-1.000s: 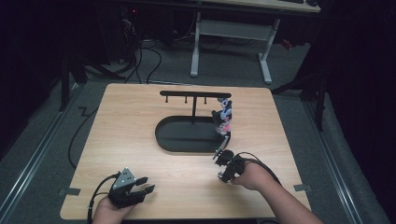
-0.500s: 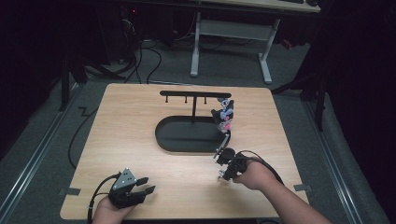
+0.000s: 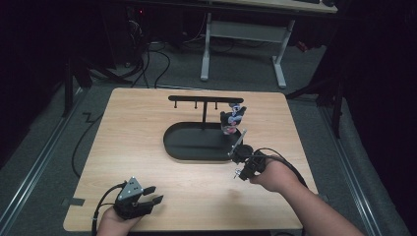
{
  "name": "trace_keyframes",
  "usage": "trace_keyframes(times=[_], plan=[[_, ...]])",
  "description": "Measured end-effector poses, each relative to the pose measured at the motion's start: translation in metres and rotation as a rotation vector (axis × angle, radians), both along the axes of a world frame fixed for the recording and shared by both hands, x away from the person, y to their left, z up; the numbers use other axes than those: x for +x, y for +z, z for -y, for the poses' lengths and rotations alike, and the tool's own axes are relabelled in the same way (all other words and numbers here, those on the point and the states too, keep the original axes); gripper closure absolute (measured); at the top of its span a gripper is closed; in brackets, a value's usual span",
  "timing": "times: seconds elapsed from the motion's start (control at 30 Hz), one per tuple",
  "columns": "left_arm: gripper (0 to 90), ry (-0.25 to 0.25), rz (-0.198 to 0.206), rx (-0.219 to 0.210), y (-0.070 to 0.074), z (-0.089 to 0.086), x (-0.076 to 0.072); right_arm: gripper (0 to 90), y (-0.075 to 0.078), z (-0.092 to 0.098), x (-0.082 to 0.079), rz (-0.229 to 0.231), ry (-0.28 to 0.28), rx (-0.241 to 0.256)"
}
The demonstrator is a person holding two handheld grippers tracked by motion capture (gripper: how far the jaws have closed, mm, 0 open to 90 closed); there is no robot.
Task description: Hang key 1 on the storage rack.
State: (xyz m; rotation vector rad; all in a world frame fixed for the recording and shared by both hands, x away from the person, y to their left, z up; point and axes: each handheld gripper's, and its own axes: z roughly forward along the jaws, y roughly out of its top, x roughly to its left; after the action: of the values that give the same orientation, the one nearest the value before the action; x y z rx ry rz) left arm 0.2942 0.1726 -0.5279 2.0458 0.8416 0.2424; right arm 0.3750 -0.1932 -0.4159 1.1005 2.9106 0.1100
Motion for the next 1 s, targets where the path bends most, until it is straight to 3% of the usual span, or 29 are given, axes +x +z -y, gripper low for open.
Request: trace_keyframes(times=[0.33, 0.67, 0.97, 1.0], plan=[[52.9, 0.001, 0.002, -0.01, 0.001, -0.003, 0.0, 85.1, 0.027, -0.011, 0.017, 0.009, -0.03, 0.019], [49.7, 0.022, 0.026, -0.015, 0.003, -0.006, 0.0, 85.1, 0.043, -0.025, 0.037, 0.024, -0.028, 0.03], [45.7, 0.04, 0.042, -0.022, 0.003, -0.007, -0.001, 85.1, 0.056, -0.032, 0.052, 0.026, -0.082, 0.057], [45.7, 0.039, 0.042, -0.021, 0.003, -0.007, -0.001, 85.1, 0.058, -0.032, 0.055, 0.033, -0.068, 0.062]])
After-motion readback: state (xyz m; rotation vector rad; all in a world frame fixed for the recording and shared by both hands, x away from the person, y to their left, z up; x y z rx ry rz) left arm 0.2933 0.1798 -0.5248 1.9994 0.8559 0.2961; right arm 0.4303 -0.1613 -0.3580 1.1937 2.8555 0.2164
